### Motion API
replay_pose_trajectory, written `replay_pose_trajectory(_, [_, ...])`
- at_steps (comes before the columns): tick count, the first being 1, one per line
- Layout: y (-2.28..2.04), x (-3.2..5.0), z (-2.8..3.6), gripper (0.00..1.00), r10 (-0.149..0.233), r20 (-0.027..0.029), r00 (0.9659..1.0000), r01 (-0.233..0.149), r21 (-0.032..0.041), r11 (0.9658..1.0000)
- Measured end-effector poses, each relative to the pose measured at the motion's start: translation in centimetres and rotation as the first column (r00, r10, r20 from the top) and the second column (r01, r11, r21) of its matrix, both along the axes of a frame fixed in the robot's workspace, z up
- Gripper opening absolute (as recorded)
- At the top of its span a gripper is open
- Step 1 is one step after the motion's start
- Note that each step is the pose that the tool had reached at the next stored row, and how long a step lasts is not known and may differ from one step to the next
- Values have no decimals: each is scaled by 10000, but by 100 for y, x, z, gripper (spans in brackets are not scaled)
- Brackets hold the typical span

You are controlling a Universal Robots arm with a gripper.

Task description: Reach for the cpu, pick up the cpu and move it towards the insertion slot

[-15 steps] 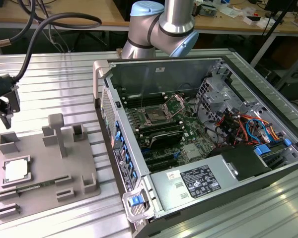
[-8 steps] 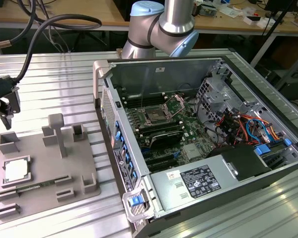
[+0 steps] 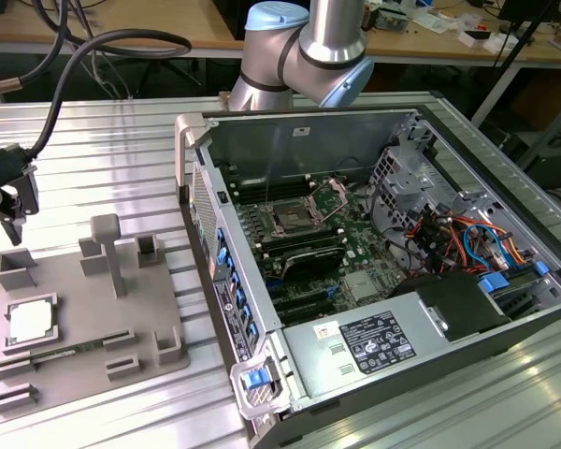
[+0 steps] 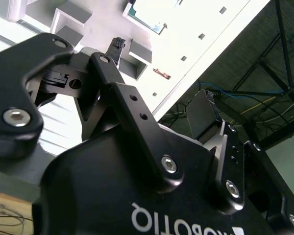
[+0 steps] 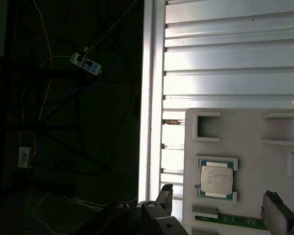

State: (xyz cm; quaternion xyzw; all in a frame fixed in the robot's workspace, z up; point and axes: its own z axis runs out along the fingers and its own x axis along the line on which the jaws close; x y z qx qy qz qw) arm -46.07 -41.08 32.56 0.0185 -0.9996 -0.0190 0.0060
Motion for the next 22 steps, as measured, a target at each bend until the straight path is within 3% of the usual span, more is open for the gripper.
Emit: replay_pose_trajectory(22, [-14,0,-56,78,0,0,10000,0,0,10000])
